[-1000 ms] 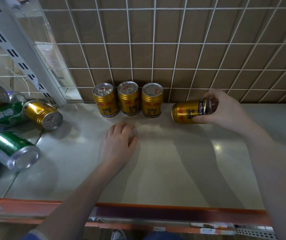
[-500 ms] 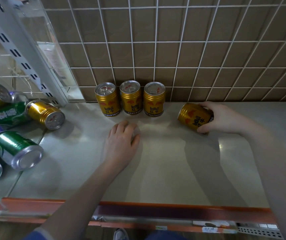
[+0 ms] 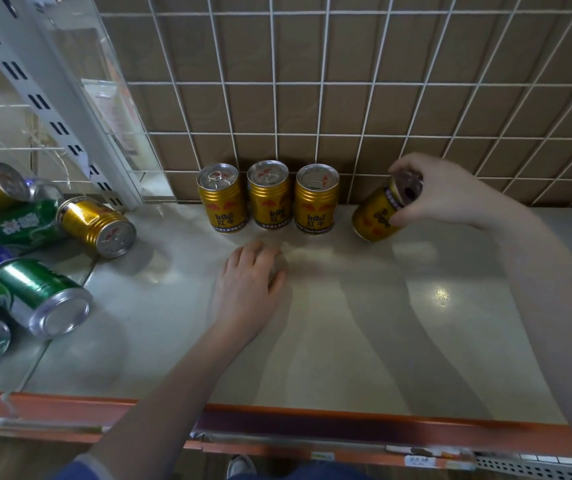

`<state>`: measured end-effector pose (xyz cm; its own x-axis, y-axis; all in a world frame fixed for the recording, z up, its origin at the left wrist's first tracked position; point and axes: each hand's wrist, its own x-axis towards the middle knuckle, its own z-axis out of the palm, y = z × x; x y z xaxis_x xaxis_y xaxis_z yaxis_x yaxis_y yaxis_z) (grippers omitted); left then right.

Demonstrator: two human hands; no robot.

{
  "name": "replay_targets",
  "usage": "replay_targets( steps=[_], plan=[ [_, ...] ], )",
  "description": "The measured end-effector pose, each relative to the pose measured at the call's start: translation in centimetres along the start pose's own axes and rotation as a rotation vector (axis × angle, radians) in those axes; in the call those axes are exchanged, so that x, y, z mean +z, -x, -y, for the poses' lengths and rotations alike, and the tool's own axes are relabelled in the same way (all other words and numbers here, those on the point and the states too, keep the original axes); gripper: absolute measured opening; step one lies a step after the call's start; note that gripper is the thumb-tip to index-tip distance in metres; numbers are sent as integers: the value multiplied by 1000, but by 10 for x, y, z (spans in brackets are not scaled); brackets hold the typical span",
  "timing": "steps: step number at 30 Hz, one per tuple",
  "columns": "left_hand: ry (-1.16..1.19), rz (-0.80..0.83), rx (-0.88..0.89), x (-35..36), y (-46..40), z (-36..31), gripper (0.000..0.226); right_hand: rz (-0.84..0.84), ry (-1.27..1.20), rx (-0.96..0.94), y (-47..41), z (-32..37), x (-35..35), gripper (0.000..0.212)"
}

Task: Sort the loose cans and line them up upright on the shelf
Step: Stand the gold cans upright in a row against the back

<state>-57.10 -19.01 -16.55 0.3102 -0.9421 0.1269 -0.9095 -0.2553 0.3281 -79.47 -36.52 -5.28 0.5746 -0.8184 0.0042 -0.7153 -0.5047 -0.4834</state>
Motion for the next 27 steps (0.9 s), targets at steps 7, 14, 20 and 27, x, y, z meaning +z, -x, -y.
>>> replay_targets(
  steps=[7, 14, 20, 27],
  plan=[
    [-19, -13, 4, 2, 0, 1, 36, -27, 164, -85, -24, 17, 7, 80],
    [-4, -20, 3, 3, 0, 2, 34, 43, 157, -100, -33, 14, 13, 91],
    [-5, -5, -1, -2, 2, -1, 36, -29, -223, 53, -20, -12, 26, 94],
    [4, 5, -6, -1, 1, -1, 35, -240, -562, 75, -3, -13, 54, 72]
  ],
)
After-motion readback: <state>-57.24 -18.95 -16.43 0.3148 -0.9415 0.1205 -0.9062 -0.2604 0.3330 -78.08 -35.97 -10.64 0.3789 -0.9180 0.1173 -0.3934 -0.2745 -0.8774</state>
